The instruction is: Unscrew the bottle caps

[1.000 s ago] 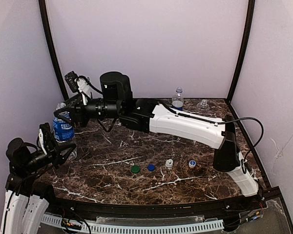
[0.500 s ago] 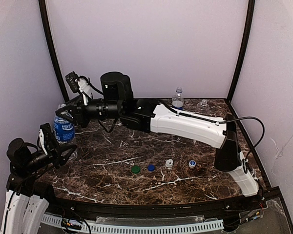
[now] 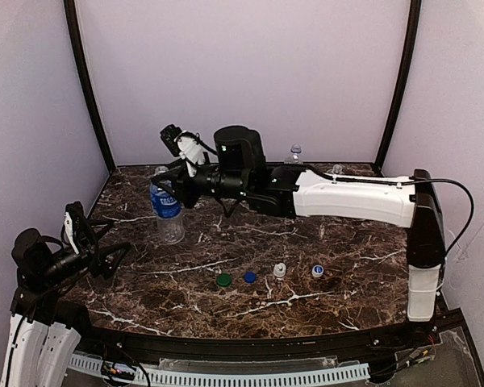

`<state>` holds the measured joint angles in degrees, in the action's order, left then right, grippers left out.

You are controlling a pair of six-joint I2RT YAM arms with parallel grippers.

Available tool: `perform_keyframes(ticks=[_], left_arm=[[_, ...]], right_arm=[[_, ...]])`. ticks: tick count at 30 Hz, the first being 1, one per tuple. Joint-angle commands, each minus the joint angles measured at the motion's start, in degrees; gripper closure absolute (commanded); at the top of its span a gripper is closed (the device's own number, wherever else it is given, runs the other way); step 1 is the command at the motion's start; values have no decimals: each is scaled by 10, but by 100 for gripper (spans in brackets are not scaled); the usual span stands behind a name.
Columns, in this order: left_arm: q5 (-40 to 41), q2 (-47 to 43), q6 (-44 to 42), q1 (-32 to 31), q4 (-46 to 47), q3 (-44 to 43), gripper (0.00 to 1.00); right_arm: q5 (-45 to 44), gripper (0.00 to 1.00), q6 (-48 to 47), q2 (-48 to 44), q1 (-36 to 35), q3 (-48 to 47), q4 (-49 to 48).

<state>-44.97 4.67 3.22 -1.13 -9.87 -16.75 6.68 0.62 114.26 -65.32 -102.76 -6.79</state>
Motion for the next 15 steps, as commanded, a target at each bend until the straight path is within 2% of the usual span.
perform_keyframes(ticks=[1, 3, 7, 11, 15], left_arm=[[8, 7, 2, 4, 7, 7, 1], [8, 8, 1, 5, 5, 6, 1], [8, 10, -1, 8, 5, 7, 1], [8, 10, -1, 9, 5, 7, 1], [6, 12, 0, 9, 8, 8, 1]], right_arm=[[-37, 100, -13, 12, 74, 82, -178], [-45, 100, -41, 37, 89, 80, -214], [-65, 100, -84, 103, 108, 19, -191], [-65, 100, -80, 148, 126, -20, -160], [-65, 100, -57, 165, 138, -10, -168]])
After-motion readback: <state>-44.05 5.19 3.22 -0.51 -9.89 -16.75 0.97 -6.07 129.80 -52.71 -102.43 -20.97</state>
